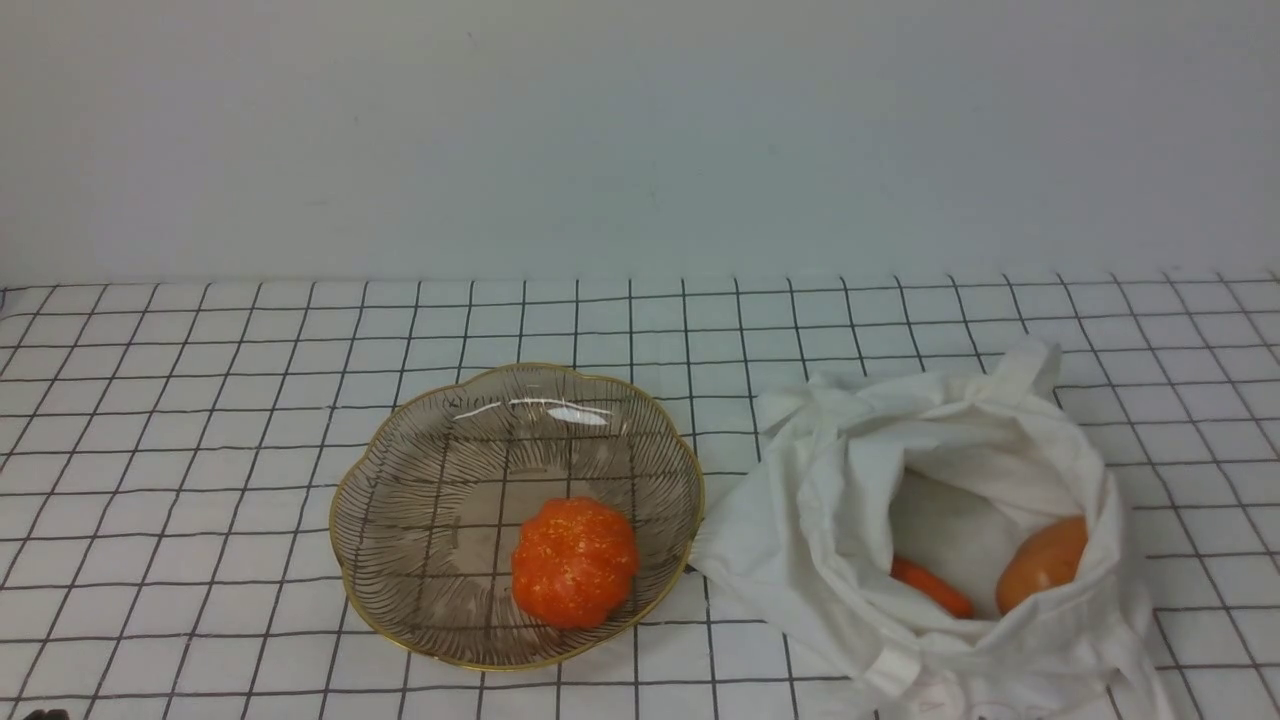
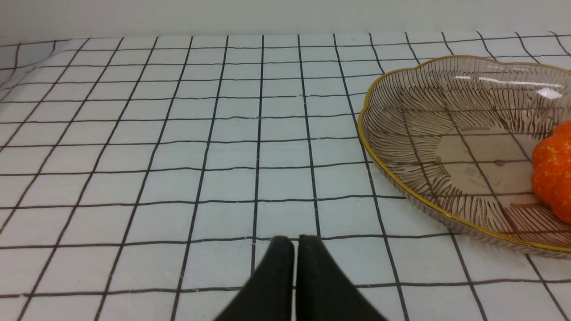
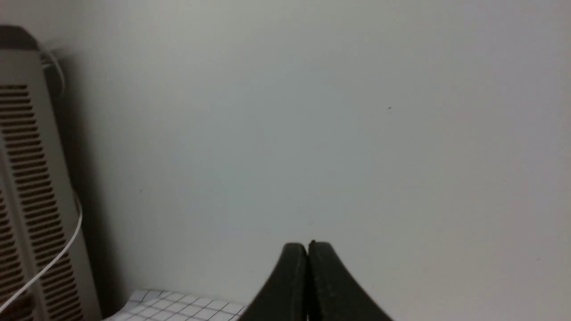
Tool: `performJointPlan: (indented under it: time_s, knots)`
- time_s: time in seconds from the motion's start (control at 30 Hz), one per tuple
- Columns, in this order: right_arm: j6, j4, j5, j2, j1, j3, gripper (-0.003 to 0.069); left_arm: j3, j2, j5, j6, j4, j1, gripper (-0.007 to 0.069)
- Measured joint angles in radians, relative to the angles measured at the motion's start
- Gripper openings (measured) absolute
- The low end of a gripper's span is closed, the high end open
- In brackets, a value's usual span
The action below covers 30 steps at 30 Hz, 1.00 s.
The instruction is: Take vegetables from bag on white checkered tablecloth place on plate.
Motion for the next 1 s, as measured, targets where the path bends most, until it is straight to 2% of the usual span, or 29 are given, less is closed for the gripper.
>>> performJointPlan:
  time_s: [0.03, 0.17, 0.27, 0.43, 0.53, 0.6, 0.63, 0.7, 0.8, 0.83, 1.0]
  knots:
    - [-0.147, 0.134, 0.0, 0.0, 0.0, 0.0, -0.0014, 0.0, 0.0, 0.0, 0.0, 0.0, 0.0, -0.0008]
    - [-0.354, 0.3, 0.001, 0.0, 0.0, 0.0, -0.0014, 0.0, 0.0, 0.0, 0.0, 0.0, 0.0, -0.0008]
    - [-0.405, 0.342, 0.001, 0.0, 0.0, 0.003, -0.0014, 0.0, 0.0, 0.0, 0.0, 0.0, 0.0, -0.0008]
    - [-0.42, 0.319, 0.001, 0.0, -0.027, 0.062, -0.0014, 0.0, 0.0, 0.0, 0.0, 0.0, 0.0, -0.0008]
    - [-0.42, 0.279, 0.002, 0.0, -0.13, 0.132, -0.0014, 0.0, 0.0, 0.0, 0.0, 0.0, 0.0, -0.0008]
    - [-0.42, 0.264, 0.004, 0.0, -0.266, 0.219, -0.0014, 0.0, 0.0, 0.0, -0.005, 0.0, 0.0, -0.0008]
    - [-0.42, 0.264, 0.004, 0.0, -0.266, 0.219, -0.0014, 0.0, 0.0, 0.0, -0.005, 0.0, 0.0, -0.0008]
    - [-0.42, 0.263, 0.01, 0.0, -0.407, 0.324, -0.0014, 0.0, 0.0, 0.0, 0.0, 0.0, 0.0, -0.0008]
    - [-0.416, 0.279, 0.026, 0.001, -0.51, 0.391, -0.0014, 0.0, 0.0, 0.0, 0.0, 0.0, 0.0, -0.0008]
    - [-0.404, 0.296, 0.053, 0.001, -0.577, 0.405, -0.0014, 0.0, 0.0, 0.0, 0.0, 0.0, 0.0, -0.0008]
    - [-0.391, 0.301, 0.07, 0.002, -0.638, 0.403, -0.0014, 0.0, 0.0, 0.0, 0.0, 0.0, 0.0, -0.0008]
